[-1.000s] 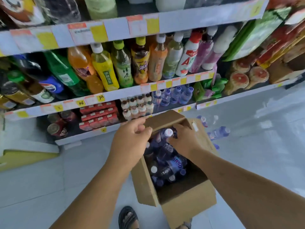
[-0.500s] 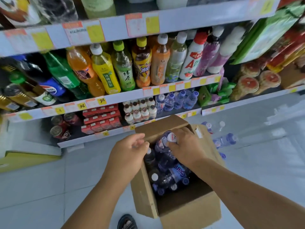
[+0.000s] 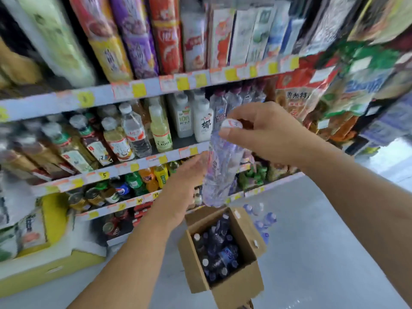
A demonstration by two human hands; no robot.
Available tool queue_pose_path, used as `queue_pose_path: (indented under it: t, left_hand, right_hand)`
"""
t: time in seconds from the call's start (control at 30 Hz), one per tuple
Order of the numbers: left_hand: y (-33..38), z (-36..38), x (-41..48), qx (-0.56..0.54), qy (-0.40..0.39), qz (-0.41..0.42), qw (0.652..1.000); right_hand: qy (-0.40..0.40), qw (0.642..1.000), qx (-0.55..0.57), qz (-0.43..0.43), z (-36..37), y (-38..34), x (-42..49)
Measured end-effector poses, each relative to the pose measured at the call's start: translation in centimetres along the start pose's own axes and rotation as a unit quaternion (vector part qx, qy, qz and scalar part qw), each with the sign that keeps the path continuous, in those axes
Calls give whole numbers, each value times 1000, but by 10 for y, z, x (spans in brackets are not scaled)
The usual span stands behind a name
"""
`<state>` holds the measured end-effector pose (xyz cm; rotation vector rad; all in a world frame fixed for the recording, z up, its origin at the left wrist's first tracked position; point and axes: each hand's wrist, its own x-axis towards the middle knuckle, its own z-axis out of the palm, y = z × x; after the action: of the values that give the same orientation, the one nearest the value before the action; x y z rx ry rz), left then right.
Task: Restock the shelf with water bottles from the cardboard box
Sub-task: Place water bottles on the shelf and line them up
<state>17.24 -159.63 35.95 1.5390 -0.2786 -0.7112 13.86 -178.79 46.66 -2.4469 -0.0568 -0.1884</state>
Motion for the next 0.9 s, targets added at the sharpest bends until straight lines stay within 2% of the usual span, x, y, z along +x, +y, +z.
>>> queue_pose_path:
  t: [0.1, 0.2, 0.37, 0.47, 0.53, 0.6, 0.73, 0.8, 0.9]
  left_hand:
    - [63, -6, -21, -4, -73, 68, 995]
    - [121, -10, -29, 15, -94, 160, 983]
    - [182, -17, -41, 39, -69, 229, 970]
    - [207, -20, -51, 39, -34, 260, 964]
    - [224, -23, -54, 30, 6, 279, 960]
    - [242, -28, -54, 22, 35, 291, 956]
    - [275, -34, -46, 12, 90, 306, 948]
    - [293, -35, -40, 16, 114, 310, 944]
    - [315, -31, -30, 29, 153, 308, 939]
  right_hand:
    - [14, 999, 5, -51, -67, -63, 7]
    - [38, 996, 37, -78, -117, -110, 14]
    - [131, 980, 126, -77, -142, -149, 31]
    - [185, 949, 251, -48, -136, -154, 40]
    - [168, 932, 321, -27, -127, -150, 43]
    - [113, 934, 338, -36, -116, -143, 43]
    - [-3, 952, 292, -98, -102, -131, 48]
    - [-47, 944, 297, -136, -105, -134, 59]
    - [-39, 942, 296, -155, -116, -138, 83]
